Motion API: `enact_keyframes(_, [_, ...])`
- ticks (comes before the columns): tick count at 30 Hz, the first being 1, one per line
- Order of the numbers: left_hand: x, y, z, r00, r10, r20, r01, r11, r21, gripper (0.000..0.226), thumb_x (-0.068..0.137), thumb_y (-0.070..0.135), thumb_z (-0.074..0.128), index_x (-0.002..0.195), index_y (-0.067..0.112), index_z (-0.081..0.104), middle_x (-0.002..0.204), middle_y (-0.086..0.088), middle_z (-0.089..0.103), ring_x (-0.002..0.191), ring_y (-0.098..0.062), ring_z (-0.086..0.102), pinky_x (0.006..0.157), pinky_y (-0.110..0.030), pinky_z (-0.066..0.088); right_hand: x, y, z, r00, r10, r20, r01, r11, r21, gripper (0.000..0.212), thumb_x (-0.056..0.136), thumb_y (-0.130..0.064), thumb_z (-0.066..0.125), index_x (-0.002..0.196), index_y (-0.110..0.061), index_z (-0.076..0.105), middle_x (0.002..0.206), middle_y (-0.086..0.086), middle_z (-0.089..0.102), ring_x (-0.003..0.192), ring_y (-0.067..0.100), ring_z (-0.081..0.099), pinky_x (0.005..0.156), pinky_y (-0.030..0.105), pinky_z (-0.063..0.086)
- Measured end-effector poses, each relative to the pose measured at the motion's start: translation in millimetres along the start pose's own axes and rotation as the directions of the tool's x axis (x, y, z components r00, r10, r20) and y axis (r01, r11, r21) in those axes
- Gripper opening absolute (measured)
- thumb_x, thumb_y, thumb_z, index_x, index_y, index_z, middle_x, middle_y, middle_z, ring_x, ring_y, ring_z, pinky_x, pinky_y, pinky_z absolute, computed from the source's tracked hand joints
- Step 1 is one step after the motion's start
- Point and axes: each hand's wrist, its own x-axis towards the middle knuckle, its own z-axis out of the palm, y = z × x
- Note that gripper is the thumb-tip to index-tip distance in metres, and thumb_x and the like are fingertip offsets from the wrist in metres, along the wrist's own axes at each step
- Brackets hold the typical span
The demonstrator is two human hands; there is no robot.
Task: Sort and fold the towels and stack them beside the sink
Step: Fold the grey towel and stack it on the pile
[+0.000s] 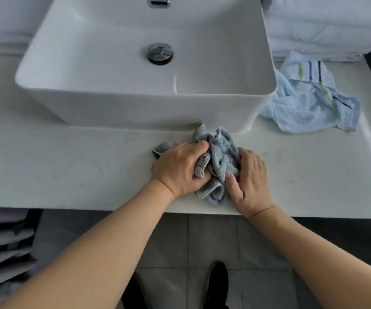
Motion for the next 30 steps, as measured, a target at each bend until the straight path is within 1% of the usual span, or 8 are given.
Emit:
enact_keyframes(6, [-70,-109,-80,0.996,-0.083,-0.029,0.085,0.993,0.081,0.037,0.076,0.041,0.052,0.102,0.016,0.045,0.078,-0.008,0.064,0.070,-0.031,0.061,0.062,-0.032,0.048,32,-119,96,0.999,-0.045,0.022,0.045,0.998,-0.033,0.062,0.090,-0.050,0.035,0.120,0.001,0.054,0.107,0.015,0.060,0.095,0.034,0.054,0.087,0.041,0.035])
enact_keyframes(11, [-132,-218,-159,0.980,-0.153,-0.129,0.172,0.973,0.155,0.036,0.081,0.037,0.052,0.106,0.011,0.047,0.079,-0.015,0.065,0.066,-0.034,0.060,0.062,-0.035,0.048,68,-232,181,0.992,-0.047,0.119,0.043,0.998,0.042,0.062,0.088,-0.053,0.035,0.120,-0.003,0.055,0.105,0.010,0.061,0.099,0.032,0.055,0.091,0.039,0.034])
enact_keyframes(14, [-170,-287,-200,0.958,-0.228,-0.175,0.258,0.950,0.176,0.036,0.086,0.041,0.046,0.107,0.011,0.048,0.079,-0.019,0.061,0.068,-0.038,0.057,0.063,-0.043,0.050,89,-283,226,0.968,-0.170,0.185,0.169,0.985,0.022,0.066,0.089,-0.056,0.036,0.125,-0.003,0.053,0.112,0.010,0.062,0.105,0.030,0.054,0.094,0.038,0.034])
enact_keyframes(16, [-189,-330,-217,0.948,-0.273,-0.163,0.303,0.932,0.201,0.042,0.091,0.047,0.040,0.104,0.010,0.054,0.089,-0.016,0.059,0.078,-0.038,0.055,0.071,-0.049,0.048,104,-303,247,0.946,-0.239,0.220,0.248,0.969,-0.014,0.068,0.090,-0.057,0.036,0.129,-0.003,0.051,0.115,0.011,0.061,0.107,0.030,0.054,0.096,0.037,0.033])
enact_keyframes(18, [-201,-367,-230,0.944,-0.290,-0.161,0.323,0.911,0.255,0.051,0.094,0.054,0.034,0.105,0.010,0.058,0.096,-0.012,0.057,0.085,-0.037,0.053,0.077,-0.048,0.044,120,-319,266,0.943,-0.250,0.219,0.267,0.962,-0.049,0.068,0.091,-0.056,0.036,0.129,-0.003,0.051,0.114,0.012,0.061,0.106,0.032,0.054,0.096,0.039,0.035])
enact_keyframes(21, [-197,-404,-245,0.924,-0.323,-0.207,0.372,0.885,0.280,0.055,0.097,0.058,0.030,0.109,0.012,0.058,0.103,-0.011,0.058,0.091,-0.035,0.053,0.082,-0.046,0.043,152,-346,298,0.959,-0.235,0.161,0.252,0.962,-0.100,0.061,0.091,-0.050,0.036,0.123,-0.001,0.055,0.110,0.014,0.062,0.104,0.035,0.056,0.094,0.042,0.039])
enact_keyframes(24, [-178,-431,-254,0.930,-0.296,-0.216,0.347,0.900,0.263,0.054,0.098,0.052,0.033,0.112,0.007,0.060,0.108,-0.013,0.062,0.098,-0.036,0.056,0.089,-0.046,0.045,180,-361,320,0.978,-0.188,0.092,0.201,0.968,-0.151,0.057,0.093,-0.046,0.034,0.118,0.000,0.058,0.111,0.015,0.063,0.105,0.035,0.057,0.095,0.043,0.041])
enact_keyframes(30, [-134,-461,-261,0.940,-0.314,-0.132,0.335,0.924,0.187,0.063,0.096,0.052,0.036,0.128,0.003,0.058,0.120,-0.013,0.063,0.105,-0.037,0.058,0.096,-0.045,0.045,210,-370,333,0.998,0.011,0.064,0.001,0.985,-0.172,0.058,0.090,-0.043,0.032,0.126,-0.001,0.052,0.123,0.016,0.059,0.121,0.034,0.051,0.107,0.047,0.036])
